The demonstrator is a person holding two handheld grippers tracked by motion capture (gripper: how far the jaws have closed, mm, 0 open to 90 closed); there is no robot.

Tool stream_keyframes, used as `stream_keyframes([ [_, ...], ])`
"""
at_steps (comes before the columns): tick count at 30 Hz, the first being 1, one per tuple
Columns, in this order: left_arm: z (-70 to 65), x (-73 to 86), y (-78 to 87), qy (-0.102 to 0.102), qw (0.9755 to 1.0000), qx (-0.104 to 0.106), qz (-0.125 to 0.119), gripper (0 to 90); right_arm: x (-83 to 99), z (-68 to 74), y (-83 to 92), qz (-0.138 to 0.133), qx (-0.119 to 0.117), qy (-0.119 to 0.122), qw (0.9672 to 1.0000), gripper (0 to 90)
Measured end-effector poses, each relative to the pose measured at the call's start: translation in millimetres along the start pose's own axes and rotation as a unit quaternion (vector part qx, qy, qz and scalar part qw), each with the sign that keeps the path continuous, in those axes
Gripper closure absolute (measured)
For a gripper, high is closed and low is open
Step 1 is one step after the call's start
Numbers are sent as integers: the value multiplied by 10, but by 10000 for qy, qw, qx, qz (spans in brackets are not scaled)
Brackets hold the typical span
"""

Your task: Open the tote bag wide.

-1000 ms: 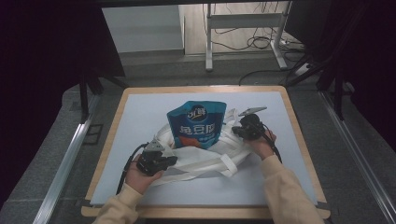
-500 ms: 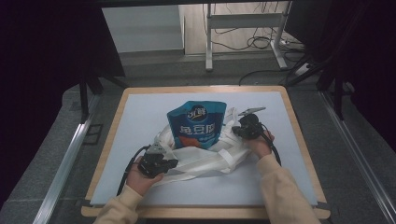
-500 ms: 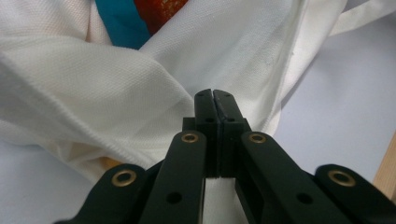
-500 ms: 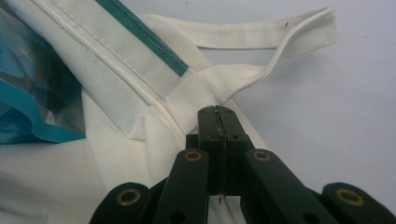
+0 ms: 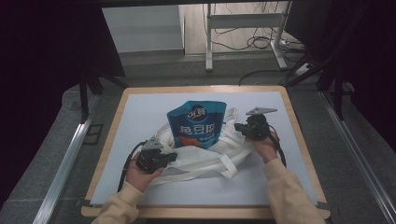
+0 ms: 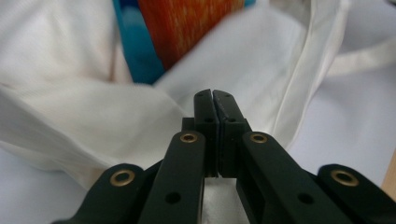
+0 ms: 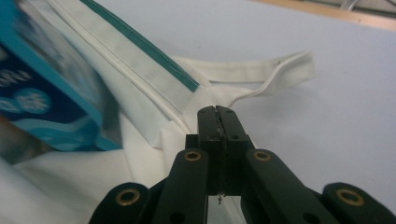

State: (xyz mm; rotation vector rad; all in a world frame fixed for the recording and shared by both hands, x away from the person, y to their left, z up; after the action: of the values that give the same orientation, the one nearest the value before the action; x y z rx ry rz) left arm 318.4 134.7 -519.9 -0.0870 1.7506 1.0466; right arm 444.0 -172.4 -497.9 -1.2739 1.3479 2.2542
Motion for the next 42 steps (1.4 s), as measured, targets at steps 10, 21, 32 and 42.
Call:
stream_keyframes([
  [10,80,-43,328,114,9987,-244,-426,895,-21,249,502,-547,-257,306,9977,883],
  [21,351,152,579,516,9949,-632,-586,851,377,111,1018,-784,-275,287,9961,809],
  [32,547,465,394,772,9946,-688,-6,492,811,-176,1029,-503,-25,115,9987,549],
  [42,515,478,344,626,9951,-752,101,449,882,-192,938,-375,53,46,9993,509],
])
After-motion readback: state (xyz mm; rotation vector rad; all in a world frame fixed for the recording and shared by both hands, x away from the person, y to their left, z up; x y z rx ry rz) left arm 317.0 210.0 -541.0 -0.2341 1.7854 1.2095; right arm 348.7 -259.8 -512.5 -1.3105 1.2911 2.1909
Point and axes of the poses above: each handheld gripper's, and its own axes: y roughly backward along the jaws, x roughly out of its underside, z roughly to its left, the point moved 5 cm from there along -y, roughly forward along the jaws, and after that the axes turned 8 degrees about -y, right-handed, at the moved point
